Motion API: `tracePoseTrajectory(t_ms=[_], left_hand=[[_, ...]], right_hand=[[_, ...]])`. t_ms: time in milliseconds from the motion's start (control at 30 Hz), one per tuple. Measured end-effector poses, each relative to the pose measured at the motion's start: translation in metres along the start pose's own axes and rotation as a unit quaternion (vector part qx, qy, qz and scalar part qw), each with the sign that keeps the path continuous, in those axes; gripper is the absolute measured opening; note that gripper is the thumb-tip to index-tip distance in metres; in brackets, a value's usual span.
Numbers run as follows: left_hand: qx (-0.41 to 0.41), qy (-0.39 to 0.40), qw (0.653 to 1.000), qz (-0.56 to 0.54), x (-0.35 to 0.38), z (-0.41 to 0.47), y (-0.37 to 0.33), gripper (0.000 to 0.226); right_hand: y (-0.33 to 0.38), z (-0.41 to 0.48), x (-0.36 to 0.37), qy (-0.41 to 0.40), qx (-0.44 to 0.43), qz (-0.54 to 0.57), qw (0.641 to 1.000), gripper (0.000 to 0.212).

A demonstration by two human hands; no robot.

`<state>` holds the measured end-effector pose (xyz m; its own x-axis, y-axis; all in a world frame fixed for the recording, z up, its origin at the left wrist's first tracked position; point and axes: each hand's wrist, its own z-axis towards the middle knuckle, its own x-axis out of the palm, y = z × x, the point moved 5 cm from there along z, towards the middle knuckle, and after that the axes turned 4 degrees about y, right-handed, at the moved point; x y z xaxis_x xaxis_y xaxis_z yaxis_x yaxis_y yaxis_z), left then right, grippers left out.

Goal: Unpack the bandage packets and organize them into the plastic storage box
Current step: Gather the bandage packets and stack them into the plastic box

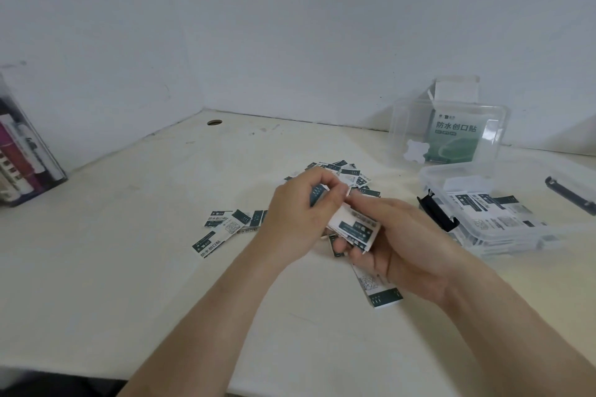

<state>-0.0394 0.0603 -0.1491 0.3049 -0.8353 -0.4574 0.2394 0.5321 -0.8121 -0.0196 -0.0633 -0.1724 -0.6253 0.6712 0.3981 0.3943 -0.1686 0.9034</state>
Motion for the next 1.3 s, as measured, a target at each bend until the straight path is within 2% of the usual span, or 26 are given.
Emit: tracePoseTrajectory(t_ms=[67,133,200,267,333,367,467,667,833,1100,1300], left_hand=[[-0.008,0.018,1.000,0.017,-0.008,0.003,0.005,0.014],[-0.019,0.016,0.999,0.045,-0.022,0.004,0.011,0.014],[-0.072,0.027,0.988,0.131,-0.046,0.005,0.024,0.012],[-0.162,0.105,0.940,0.281,-0.077,-0.003,0.049,0.039],[-0.250,0.190,0.891,0.329,-0.100,-0.014,0.073,0.058],[-0.266,0.194,0.890,0.317,-0.106,-0.016,0.081,0.059],[-0.257,0.145,0.915,0.275,-0.110,-0.009,0.087,0.041],[-0.272,0.147,0.911,0.272,-0.104,-0.002,0.088,0.029],[-0.256,0.145,0.919,0.264,-0.102,-0.002,0.087,0.028],[-0.279,0.095,0.930,0.221,-0.104,-0.001,0.091,0.043],[-0.306,0.121,0.921,0.209,-0.098,0.004,0.091,0.041]], right_hand=[[0.000,0.001,-0.001,0.023,-0.007,-0.079,0.997,0.023],[-0.002,0.003,-0.003,0.003,-0.027,-0.131,0.991,0.021],[0.000,0.003,-0.008,-0.039,-0.052,-0.153,0.986,0.021],[0.001,0.005,-0.012,-0.068,-0.063,-0.160,0.983,0.021],[0.002,0.006,-0.012,-0.074,-0.069,-0.160,0.982,0.021],[0.001,0.006,-0.011,-0.070,-0.069,-0.161,0.982,0.021],[0.000,0.005,-0.006,-0.058,-0.065,-0.152,0.985,0.021],[-0.002,0.004,-0.007,-0.048,-0.056,-0.156,0.985,0.023],[-0.001,0.004,-0.006,-0.046,-0.057,-0.151,0.986,0.022],[0.000,0.004,-0.008,-0.053,-0.065,-0.159,0.984,0.021],[0.001,0.002,-0.007,-0.056,-0.065,-0.159,0.983,0.022]])
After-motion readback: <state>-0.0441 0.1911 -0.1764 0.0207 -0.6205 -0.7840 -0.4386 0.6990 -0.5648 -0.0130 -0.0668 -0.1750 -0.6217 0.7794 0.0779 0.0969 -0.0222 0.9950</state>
